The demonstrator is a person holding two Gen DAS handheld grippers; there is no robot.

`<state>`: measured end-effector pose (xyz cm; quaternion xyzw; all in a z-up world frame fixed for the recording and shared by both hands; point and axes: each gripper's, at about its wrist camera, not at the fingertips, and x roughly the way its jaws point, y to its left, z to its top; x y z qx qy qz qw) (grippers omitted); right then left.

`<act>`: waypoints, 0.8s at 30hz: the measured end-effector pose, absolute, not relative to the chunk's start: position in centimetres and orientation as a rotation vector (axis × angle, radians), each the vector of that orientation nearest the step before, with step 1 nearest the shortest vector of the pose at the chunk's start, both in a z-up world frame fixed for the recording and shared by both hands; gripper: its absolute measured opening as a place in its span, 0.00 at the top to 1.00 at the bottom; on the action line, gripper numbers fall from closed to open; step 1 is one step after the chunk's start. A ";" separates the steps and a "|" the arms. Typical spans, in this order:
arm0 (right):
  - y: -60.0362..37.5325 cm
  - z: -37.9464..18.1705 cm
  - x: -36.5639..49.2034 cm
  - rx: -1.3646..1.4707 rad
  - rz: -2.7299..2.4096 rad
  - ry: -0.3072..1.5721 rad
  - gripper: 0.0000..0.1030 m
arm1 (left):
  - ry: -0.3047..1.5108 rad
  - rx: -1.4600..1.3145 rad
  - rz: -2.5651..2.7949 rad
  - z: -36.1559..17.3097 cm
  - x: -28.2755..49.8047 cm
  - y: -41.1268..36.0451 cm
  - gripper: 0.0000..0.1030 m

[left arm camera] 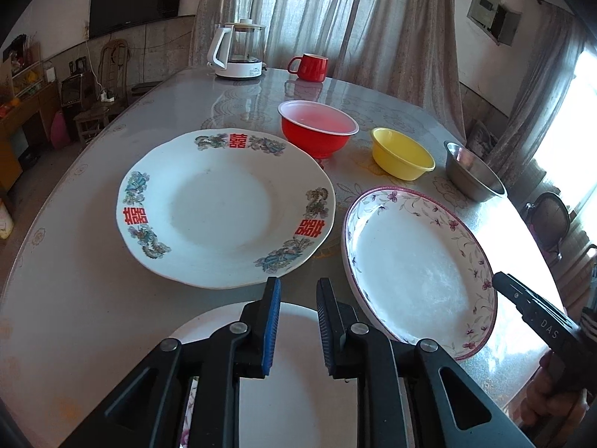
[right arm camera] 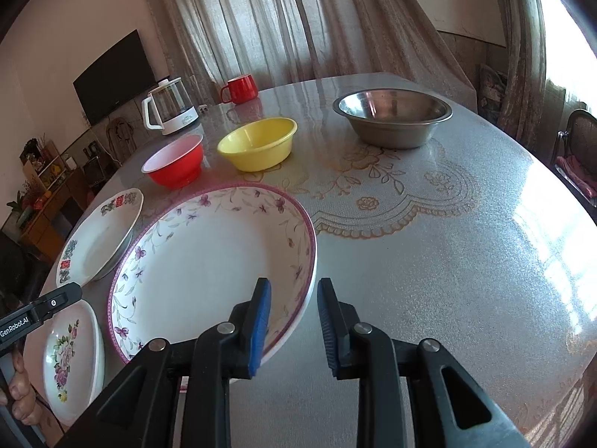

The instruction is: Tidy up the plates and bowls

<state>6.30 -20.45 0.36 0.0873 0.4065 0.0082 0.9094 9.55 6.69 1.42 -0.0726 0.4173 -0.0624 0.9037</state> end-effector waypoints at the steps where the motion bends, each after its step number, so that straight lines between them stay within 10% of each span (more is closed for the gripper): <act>1: -20.0 0.5 6.5 0.176 0.032 0.834 0.72 | 0.861 -0.150 -0.116 1.4 9.5 7.0 0.77; 24: -10.9 0.9 11.9 0.188 0.417 0.919 0.64 | 0.819 -0.200 0.063 1.2 9.2 12.9 0.65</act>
